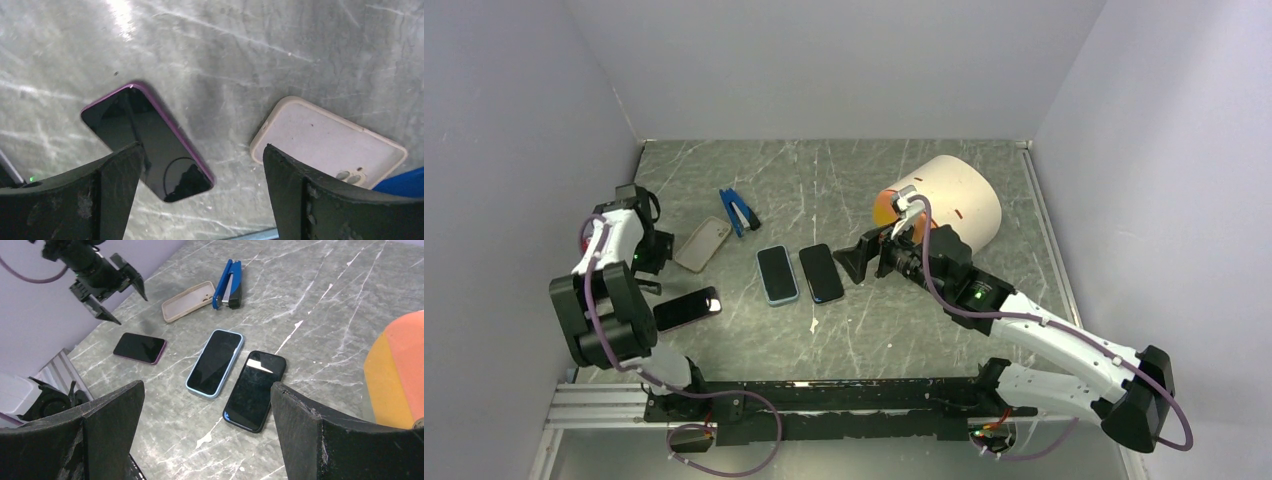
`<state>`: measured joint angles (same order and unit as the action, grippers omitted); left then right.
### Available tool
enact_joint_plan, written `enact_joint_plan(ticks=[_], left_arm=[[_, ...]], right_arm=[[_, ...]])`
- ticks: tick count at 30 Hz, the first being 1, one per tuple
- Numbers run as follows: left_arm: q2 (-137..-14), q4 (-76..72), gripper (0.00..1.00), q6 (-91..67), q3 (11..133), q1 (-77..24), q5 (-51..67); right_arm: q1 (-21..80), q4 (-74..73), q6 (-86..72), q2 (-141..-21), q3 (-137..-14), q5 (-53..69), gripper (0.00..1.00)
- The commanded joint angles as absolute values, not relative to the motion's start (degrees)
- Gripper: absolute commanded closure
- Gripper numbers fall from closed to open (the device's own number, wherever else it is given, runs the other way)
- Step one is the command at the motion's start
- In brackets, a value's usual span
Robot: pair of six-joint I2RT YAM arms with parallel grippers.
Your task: Put the phone into the phone case
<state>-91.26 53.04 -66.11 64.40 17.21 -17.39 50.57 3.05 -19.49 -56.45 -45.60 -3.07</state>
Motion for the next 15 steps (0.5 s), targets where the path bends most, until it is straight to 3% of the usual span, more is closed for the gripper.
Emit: enact_joint_plan(ticks=[1,6,15], left_arm=[[-82.3,62.4,0.06,-79.8,62.8,18.0,-18.4],[-77.1,57.4,0.06,-83.0,55.1,19.1,-11.1],[-84.0,65.7,0.06,-88.0,57.4,20.3,-7.6]], right_arm=[[50.7,5.2,-19.1,-55.2,-45.6,-4.6,0.01],[50.7,3.5,-19.4,-56.1,-47.8,-4.1,0.01],[50.8,-2.7,-18.3,-57.6,-53.7,-4.4,0.01]])
